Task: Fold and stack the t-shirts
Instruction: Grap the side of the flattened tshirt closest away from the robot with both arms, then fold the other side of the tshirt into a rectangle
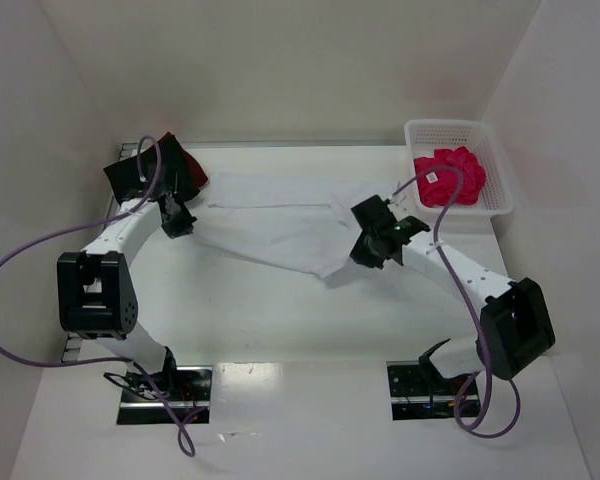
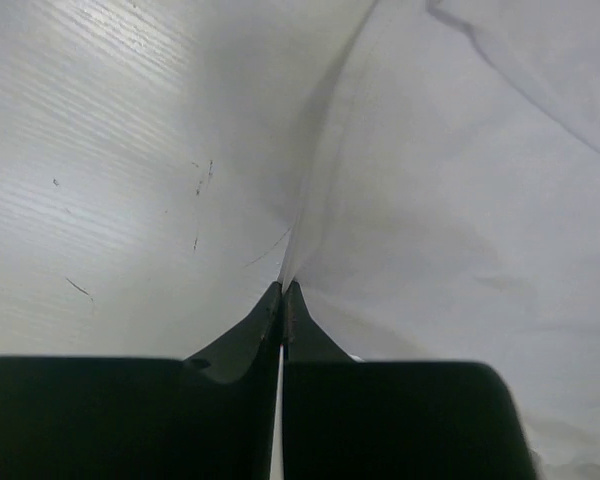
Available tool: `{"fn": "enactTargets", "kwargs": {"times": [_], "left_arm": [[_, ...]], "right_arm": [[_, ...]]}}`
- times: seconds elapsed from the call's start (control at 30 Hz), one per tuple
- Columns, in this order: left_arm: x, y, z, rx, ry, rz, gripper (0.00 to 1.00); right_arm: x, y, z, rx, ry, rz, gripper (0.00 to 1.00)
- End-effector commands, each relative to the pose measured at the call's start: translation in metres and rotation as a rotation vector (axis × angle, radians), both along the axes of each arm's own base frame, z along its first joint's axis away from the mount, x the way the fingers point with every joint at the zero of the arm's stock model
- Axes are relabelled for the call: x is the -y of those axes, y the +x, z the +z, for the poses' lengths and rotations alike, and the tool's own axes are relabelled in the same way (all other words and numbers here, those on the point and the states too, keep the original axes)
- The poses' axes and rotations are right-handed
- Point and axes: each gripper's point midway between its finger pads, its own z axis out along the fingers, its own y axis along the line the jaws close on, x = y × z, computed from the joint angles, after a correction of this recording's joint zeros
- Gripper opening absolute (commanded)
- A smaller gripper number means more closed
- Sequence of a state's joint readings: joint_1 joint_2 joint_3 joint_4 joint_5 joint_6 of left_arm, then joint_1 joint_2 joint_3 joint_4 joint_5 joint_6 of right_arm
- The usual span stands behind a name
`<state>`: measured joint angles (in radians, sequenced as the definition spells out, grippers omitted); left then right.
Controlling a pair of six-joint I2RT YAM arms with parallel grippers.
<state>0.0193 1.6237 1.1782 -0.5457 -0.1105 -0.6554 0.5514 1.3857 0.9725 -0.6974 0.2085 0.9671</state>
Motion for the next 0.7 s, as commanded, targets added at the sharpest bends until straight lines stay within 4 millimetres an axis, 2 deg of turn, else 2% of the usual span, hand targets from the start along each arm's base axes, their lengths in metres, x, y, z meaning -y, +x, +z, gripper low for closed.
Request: {"fn": "enactTargets", "kwargs": {"times": [0.0, 0.1, 0.17, 0.27, 0.33, 0.4, 0.43, 0.47, 0.5, 0.57, 0.63, 0.67], "left_arm": [[-0.007, 0.01, 0.026, 0.061, 0.031, -0.003, 0.0], [-0.008, 0.023, 0.038, 0.098, 0.04, -0.015, 0.0], [-0.007, 0.031, 0.043, 0.118, 0.036, -0.028, 0.0], [-0.003, 0.058, 0.05, 0.16, 0.022, -0.044, 0.0], [-0.004, 0.065, 0.046, 0.152, 0.026, -0.055, 0.0], [-0.002, 0.083, 0.049, 0.172, 0.023, -0.068, 0.0], [-0.001, 0.093, 0.057, 0.195, 0.017, -0.073, 0.0], [-0.002, 0.102, 0.049, 0.181, 0.016, -0.073, 0.0], [0.0, 0.105, 0.039, 0.162, 0.009, -0.077, 0.0], [0.001, 0.121, 0.039, 0.174, 0.001, -0.083, 0.0], [0.003, 0.132, 0.031, 0.161, -0.01, -0.09, 0.0], [0.003, 0.135, 0.021, 0.137, -0.012, -0.09, 0.0]], "right_arm": [[0.032, 0.053, 0.055, 0.19, -0.068, -0.033, 0.0], [0.053, 0.089, 0.064, 0.249, -0.104, -0.054, 0.0], [0.057, 0.1, 0.07, 0.271, -0.12, -0.048, 0.0], [0.062, 0.13, 0.07, 0.291, -0.151, -0.035, 0.0], [0.063, 0.144, 0.069, 0.301, -0.157, -0.037, 0.0], [0.064, 0.16, 0.071, 0.312, -0.17, -0.03, 0.0], [0.067, 0.167, 0.072, 0.319, -0.168, -0.031, 0.0], [0.068, 0.18, 0.079, 0.339, -0.169, -0.035, 0.0], [0.068, 0.186, 0.076, 0.34, -0.171, -0.036, 0.0], [0.067, 0.208, 0.072, 0.35, -0.169, -0.032, 0.0], [0.065, 0.225, 0.069, 0.353, -0.168, -0.031, 0.0], [0.065, 0.234, 0.075, 0.369, -0.159, -0.035, 0.0]]}}
